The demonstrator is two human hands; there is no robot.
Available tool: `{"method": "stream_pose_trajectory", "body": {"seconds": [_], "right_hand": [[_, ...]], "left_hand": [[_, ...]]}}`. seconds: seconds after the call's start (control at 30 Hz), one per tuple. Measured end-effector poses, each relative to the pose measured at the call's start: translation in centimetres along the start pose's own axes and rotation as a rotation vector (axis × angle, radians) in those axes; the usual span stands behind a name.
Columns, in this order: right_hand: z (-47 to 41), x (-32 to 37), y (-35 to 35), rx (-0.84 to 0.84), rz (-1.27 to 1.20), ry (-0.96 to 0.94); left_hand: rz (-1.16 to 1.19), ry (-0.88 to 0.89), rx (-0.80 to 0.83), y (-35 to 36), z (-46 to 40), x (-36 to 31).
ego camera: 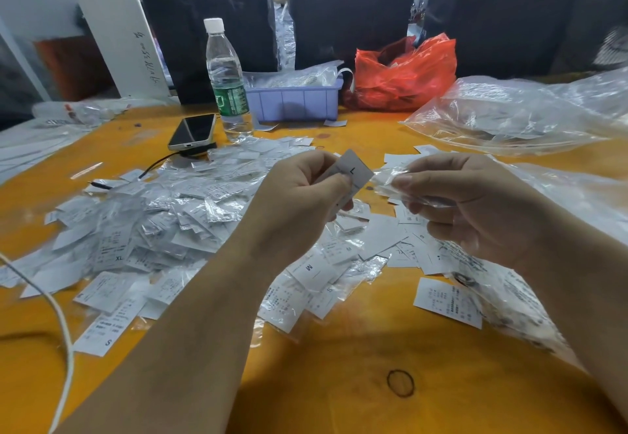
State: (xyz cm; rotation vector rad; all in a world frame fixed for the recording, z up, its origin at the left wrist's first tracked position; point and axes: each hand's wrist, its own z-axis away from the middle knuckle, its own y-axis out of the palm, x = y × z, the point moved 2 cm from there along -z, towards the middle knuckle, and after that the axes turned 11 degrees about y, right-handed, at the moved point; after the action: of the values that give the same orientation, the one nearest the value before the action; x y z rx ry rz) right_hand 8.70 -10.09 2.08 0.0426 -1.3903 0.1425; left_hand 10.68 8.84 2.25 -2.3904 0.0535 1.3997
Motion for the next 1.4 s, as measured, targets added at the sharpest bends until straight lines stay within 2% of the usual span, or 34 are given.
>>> {"method": "stream_pose_trajectory", "body": {"seconds": [0.4, 0.53, 0.83, 0.97, 1.2, 1.4], "right_hand": [[-0.1, 0.0, 0.1, 0.089, -0.007, -0.052], [-0.1, -0.1, 0.1, 0.076, -0.009, -0.051], [-0.1, -0.3, 0.5, 0.076, 0.028, -0.075], [0.0, -0.3, 0.6, 0.082, 0.086, -0.058], [-0.1, -0.2, 0.3, 0.024, 0.072, -0.069], [-0.3, -0.3, 0.3, 0.045, 0.064, -0.078]], "left_hand": [[0.083, -0.072, 0.086, 0.6, 0.1, 0.1], [0.153, -0.13, 0.12, 0.8, 0.1, -0.1], [0.137, -0.188, 0.223, 1.4, 0.3, 0.1], [0.209, -0.17, 0.226, 1.6, 0.4, 0.1], [0.074, -0.168, 0.198, 1.1, 0.3, 0.3], [0.077, -0.164, 0.117, 0.7, 0.1, 0.5]]}}
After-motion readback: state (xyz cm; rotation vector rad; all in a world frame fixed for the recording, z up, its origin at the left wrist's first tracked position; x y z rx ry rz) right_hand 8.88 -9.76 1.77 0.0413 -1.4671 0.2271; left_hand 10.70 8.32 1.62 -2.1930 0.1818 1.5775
